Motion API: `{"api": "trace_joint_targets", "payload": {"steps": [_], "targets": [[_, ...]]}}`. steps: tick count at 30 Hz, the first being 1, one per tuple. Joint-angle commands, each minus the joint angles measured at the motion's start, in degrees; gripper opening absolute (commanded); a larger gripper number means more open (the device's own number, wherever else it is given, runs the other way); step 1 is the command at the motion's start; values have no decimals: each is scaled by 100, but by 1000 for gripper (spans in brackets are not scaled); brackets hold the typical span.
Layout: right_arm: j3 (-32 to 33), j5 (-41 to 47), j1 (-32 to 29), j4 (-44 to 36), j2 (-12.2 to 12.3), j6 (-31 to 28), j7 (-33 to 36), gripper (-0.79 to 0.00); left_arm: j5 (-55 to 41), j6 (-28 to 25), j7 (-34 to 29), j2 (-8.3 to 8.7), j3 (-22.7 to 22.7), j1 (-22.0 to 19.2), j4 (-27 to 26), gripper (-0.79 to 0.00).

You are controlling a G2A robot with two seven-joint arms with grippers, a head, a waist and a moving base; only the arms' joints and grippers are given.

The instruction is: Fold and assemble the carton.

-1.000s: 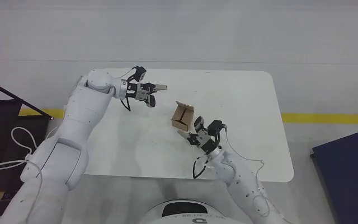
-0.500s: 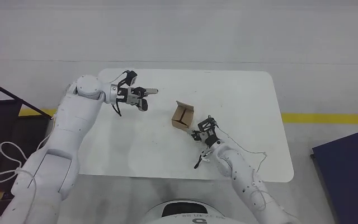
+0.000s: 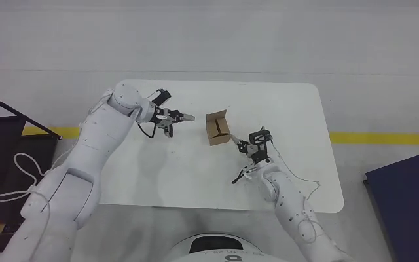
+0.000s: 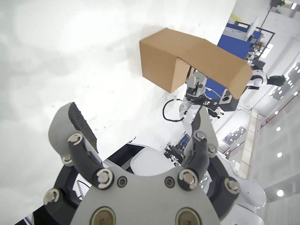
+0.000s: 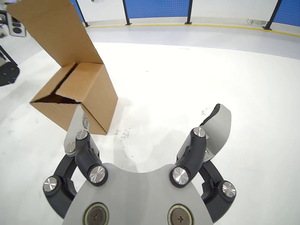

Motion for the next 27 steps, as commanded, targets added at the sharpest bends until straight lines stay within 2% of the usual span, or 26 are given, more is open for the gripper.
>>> {"api": "trace_joint_targets", "payload": {"steps": [1,6,10,12,20,27], "targets": [[-12,67,-67,-93,-5,3,-61,0,85,163,99,-158,243,-188,154,0],[-25,342,-249,-271,-21,-36,-270,0,216,458,523,-570,701,-577,723,0],[-2,832,-407,-381,-46,-245,-652,0,-22,484,744,-819,780,-739,1283,0],[-12,1258,-492,-454,-73,-537,-976,0,-164,374,706,-931,804,-776,1438,0],[94,2469,-609,-366,-152,-1468,-2248,0,-332,204,-470,-1360,1098,-874,1917,0],[291,3136,-786,-398,-158,-2020,-2585,0,-722,-246,-1336,-1495,1026,-842,2029,0]]}}
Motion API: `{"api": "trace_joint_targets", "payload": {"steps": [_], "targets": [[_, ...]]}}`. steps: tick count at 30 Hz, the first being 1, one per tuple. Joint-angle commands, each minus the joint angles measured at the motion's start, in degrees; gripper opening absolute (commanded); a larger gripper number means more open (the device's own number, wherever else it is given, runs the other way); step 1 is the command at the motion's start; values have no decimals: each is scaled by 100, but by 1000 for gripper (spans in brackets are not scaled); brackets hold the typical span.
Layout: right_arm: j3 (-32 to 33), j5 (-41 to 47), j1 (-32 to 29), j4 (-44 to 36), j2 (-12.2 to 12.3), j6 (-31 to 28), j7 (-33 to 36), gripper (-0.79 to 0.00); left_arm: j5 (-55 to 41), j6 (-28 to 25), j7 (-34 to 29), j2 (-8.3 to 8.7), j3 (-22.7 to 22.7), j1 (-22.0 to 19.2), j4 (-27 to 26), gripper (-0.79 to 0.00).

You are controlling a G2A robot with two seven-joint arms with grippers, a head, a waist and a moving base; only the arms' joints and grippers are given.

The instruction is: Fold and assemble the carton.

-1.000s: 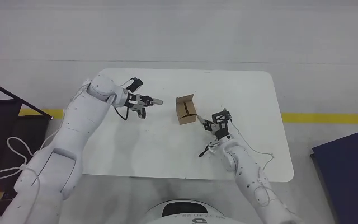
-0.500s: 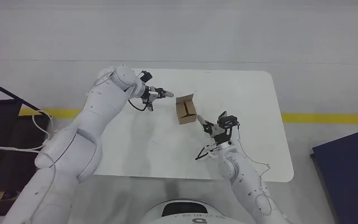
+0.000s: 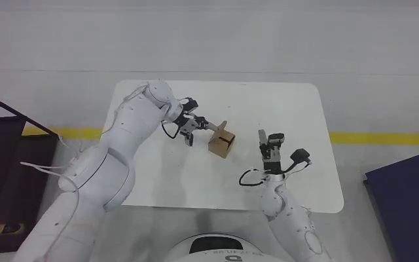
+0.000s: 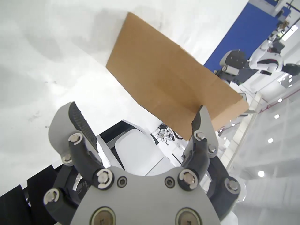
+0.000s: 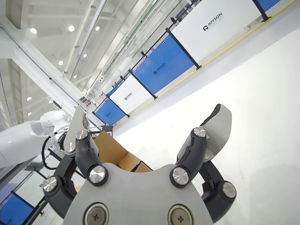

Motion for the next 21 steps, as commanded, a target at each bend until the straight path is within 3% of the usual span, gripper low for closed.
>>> {"api": "trace_joint_targets", "payload": {"steps": [1,6,12,15,21], "targets": [[12,281,-36,-26,-9,-197,43,0,-124,-164,-257,-12,-36,51,-18,0],[35,899,-59,-131,-21,-834,305,0,-392,-554,-302,29,-95,106,-52,0],[-21,1562,-120,-524,-12,-1787,893,0,-860,-1634,-220,373,-626,-252,352,0],[-21,1562,-120,-524,-12,-1787,893,0,-2110,-1531,-302,518,-1176,-185,256,0],[-21,1562,-120,-524,-12,-1787,893,0,-2110,-1531,-302,518,-1176,-185,256,0]]}}
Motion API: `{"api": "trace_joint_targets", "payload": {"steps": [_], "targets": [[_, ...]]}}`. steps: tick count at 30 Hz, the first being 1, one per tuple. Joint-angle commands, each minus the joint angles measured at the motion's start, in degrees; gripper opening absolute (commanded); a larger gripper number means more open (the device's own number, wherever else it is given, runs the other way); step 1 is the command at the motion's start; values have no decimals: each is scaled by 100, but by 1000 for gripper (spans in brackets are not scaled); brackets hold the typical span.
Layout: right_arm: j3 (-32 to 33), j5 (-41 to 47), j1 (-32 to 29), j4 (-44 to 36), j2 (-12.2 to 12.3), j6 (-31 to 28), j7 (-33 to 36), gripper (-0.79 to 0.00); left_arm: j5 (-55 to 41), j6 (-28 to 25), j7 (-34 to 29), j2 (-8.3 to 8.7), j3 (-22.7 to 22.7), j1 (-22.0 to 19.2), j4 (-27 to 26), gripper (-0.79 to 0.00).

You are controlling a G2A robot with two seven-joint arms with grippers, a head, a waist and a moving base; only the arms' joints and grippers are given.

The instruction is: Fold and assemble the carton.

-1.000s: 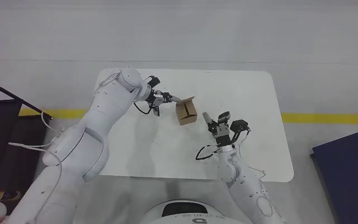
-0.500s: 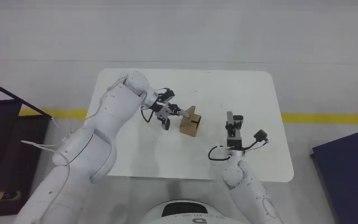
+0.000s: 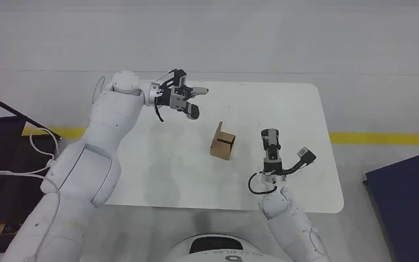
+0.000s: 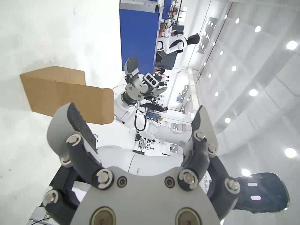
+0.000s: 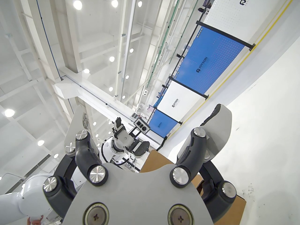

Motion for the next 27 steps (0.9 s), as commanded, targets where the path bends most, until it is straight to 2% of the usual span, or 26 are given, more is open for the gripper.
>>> {"api": "trace_joint_targets", "payload": {"steps": [1,4,7,9,11,15,18,20,22,27], "targets": [[0,1,0,0,0,-1,2,0,38,-1,0,0,-4,-1,0,0],[0,1,0,0,0,-1,2,0,38,-1,0,0,-4,-1,0,0],[3,-26,-3,92,3,111,106,0,-20,31,234,18,-48,202,14,0],[21,-189,72,297,10,-61,167,0,-285,-323,407,81,-227,435,57,0],[74,-747,187,514,21,-412,-64,0,-459,-876,513,153,-373,717,-19,0],[111,-2093,417,862,23,-993,-821,0,-757,-1366,1002,321,-623,1547,-863,0],[70,-2814,559,993,-11,-853,-1443,0,24,-1789,1426,483,-515,1944,-1327,0],[33,-3091,633,994,-29,-652,-1644,0,901,-1982,1709,529,-293,1977,-1320,0],[-16,-3298,662,911,-36,-497,-1799,0,1413,-1973,2000,497,-104,1995,-1478,0],[-145,-3183,582,590,-37,-394,-1904,0,2282,-1666,2647,446,165,1933,-1812,0]]}}
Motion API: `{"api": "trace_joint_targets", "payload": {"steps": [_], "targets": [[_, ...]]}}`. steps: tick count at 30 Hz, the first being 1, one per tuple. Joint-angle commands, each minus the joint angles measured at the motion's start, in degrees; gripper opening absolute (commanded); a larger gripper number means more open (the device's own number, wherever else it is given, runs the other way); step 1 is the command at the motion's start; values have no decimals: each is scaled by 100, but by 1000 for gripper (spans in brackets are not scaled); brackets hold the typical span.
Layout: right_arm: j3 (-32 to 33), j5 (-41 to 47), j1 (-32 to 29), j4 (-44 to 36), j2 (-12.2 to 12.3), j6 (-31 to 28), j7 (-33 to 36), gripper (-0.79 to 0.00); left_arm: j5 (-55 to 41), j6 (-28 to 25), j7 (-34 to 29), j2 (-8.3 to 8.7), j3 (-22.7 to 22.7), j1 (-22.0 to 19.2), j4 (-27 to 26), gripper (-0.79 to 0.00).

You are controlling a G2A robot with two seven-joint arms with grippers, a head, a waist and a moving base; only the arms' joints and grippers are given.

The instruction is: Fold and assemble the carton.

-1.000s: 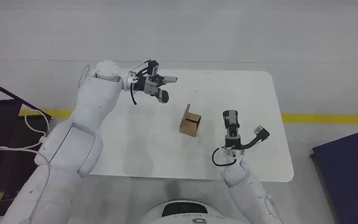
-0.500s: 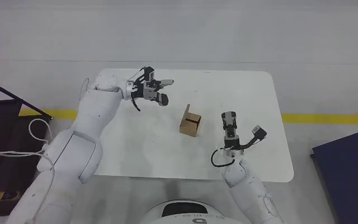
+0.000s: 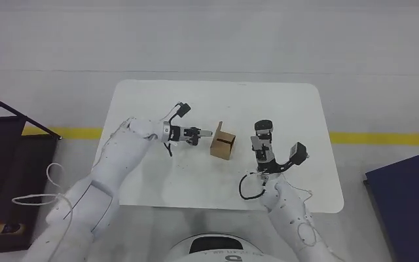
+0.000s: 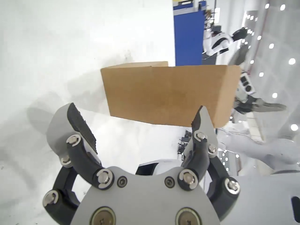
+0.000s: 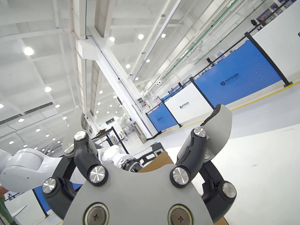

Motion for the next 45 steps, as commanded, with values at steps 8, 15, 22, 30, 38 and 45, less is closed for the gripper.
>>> {"api": "trace_joint_targets", "payload": {"steps": [8,15,22,30,38,45], "targets": [[-89,1461,-117,662,-80,-671,673,0,716,423,382,17,90,-125,-407,0],[-275,1630,13,1656,-158,-952,1058,0,1270,906,427,-35,316,-172,-799,0],[-326,1649,85,1627,-220,-970,974,0,897,685,610,8,42,-115,-943,0],[-64,1382,-121,1207,-203,-840,843,0,110,-42,278,270,-679,187,-1431,0],[94,1641,-325,962,-203,-989,993,0,-803,-588,-492,522,-1294,689,-2078,0],[554,1269,136,863,-71,-797,1623,0,-996,-559,-636,586,-1366,894,-2295,0]]}}
